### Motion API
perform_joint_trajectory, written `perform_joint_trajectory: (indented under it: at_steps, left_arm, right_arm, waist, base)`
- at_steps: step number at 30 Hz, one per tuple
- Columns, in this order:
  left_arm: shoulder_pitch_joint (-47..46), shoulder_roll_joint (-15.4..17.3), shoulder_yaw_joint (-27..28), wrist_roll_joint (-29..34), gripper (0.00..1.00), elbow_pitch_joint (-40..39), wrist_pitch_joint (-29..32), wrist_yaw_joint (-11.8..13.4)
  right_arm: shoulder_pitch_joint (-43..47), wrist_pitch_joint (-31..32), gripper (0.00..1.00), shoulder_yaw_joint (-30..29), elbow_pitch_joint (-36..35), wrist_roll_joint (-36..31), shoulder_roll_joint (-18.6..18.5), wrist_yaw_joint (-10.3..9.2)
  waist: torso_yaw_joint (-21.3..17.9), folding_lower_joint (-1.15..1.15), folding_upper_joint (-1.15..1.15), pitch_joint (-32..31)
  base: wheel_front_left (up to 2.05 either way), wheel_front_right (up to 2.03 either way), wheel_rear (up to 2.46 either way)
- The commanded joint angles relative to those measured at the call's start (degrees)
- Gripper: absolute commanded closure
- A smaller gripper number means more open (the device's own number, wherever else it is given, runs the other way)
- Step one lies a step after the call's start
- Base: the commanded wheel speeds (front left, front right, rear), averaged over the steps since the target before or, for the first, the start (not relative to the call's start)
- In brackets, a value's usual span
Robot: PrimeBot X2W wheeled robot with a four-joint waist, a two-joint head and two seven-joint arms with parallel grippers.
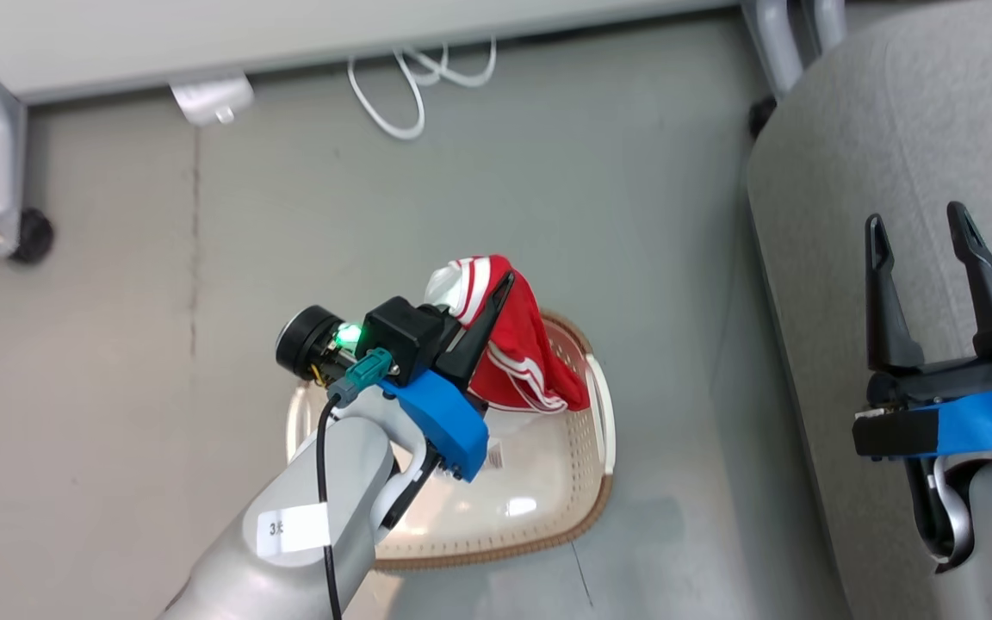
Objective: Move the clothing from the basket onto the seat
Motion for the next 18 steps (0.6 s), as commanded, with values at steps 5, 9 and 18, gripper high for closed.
perform_joint_trajectory:
  at_steps: [5,9,18]
  left_arm:
    - [0.49,-0.52,2.03,2.26,1.00,-3.69,-0.29,-0.04]
    - [-0.97,-1.10,3.32,3.51,1.00,-6.16,-0.29,-0.04]
    - [-5.11,-2.08,1.05,4.55,1.00,-8.09,-0.30,-0.04]
  right_arm:
    - [2.18,-0.03,0.00,0.33,0.73,0.13,0.21,0.01]
    - [3.56,-0.03,0.00,0.75,0.99,-0.17,0.48,0.01]
    - [6.36,-0.03,0.00,0.93,1.73,-0.01,0.85,0.01]
  waist:
    - [1.33,0.01,0.00,-6.45]
    - [1.72,0.01,0.00,-8.78]
    - [2.30,0.01,0.00,-13.25]
  base:
    - [0.00,0.00,0.00]
    - [0.00,0.00,0.00]
    - [0.00,0.00,0.00]
